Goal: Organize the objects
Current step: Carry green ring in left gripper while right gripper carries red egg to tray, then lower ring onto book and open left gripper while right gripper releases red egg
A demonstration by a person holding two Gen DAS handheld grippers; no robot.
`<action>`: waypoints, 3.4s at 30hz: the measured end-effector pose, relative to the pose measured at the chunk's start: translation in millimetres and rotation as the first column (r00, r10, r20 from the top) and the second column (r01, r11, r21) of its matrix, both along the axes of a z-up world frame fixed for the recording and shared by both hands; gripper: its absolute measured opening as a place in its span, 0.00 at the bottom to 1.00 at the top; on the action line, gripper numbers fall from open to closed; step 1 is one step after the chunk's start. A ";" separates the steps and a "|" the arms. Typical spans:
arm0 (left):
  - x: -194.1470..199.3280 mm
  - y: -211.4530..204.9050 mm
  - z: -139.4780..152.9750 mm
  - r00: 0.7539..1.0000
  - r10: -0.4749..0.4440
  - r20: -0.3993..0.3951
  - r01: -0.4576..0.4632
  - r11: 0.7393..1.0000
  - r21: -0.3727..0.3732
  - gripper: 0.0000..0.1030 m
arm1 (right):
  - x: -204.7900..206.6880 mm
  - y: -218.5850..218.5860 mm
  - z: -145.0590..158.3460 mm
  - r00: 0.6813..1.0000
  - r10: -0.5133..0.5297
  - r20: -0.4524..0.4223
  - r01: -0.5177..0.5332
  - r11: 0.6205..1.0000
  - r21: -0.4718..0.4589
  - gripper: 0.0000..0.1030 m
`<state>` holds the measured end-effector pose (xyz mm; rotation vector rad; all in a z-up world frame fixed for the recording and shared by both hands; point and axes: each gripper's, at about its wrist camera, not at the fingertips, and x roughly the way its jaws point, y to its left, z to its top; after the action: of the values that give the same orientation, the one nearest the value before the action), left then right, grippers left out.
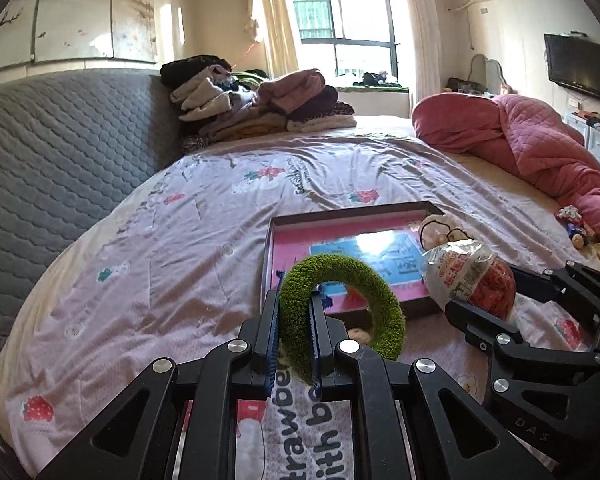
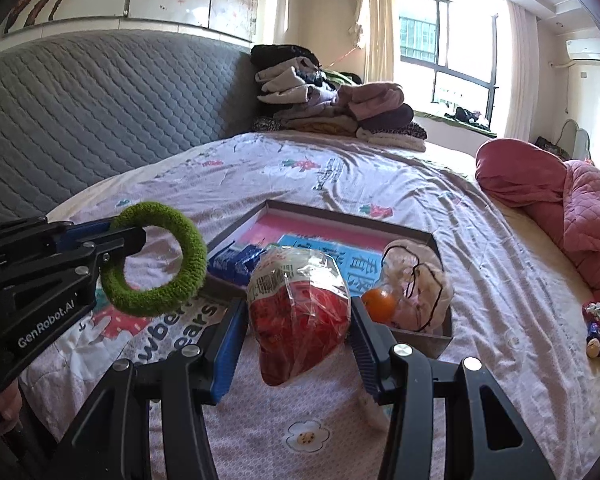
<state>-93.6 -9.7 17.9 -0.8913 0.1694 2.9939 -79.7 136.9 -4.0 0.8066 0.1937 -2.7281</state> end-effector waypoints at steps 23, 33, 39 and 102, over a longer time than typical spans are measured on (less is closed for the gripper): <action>-75.1 -1.4 5.5 1.000 0.015 -0.006 -0.015 0.999 -0.030 0.12 | -45.2 16.0 35.7 0.994 -0.048 -0.097 0.050 0.999 0.015 0.49; -120.5 -11.7 -4.1 0.999 0.017 0.035 -0.017 1.000 0.005 0.12 | -86.2 39.9 35.6 0.991 -0.096 -0.096 0.097 0.995 0.006 0.49; -137.5 -13.6 -20.5 0.998 0.012 0.063 -0.013 1.000 0.016 0.12 | -106.6 41.1 19.3 0.996 -0.083 -0.043 0.084 0.996 0.005 0.49; -172.0 -21.9 -79.5 0.975 -0.020 0.220 0.007 0.998 0.060 0.49 | -154.1 -10.9 -72.2 0.970 -0.014 0.242 -0.048 0.968 0.247 0.50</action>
<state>-265.6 -31.6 -61.6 -1.1995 0.0835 2.8427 -233.9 126.1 -76.2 1.1912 0.4985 -2.5907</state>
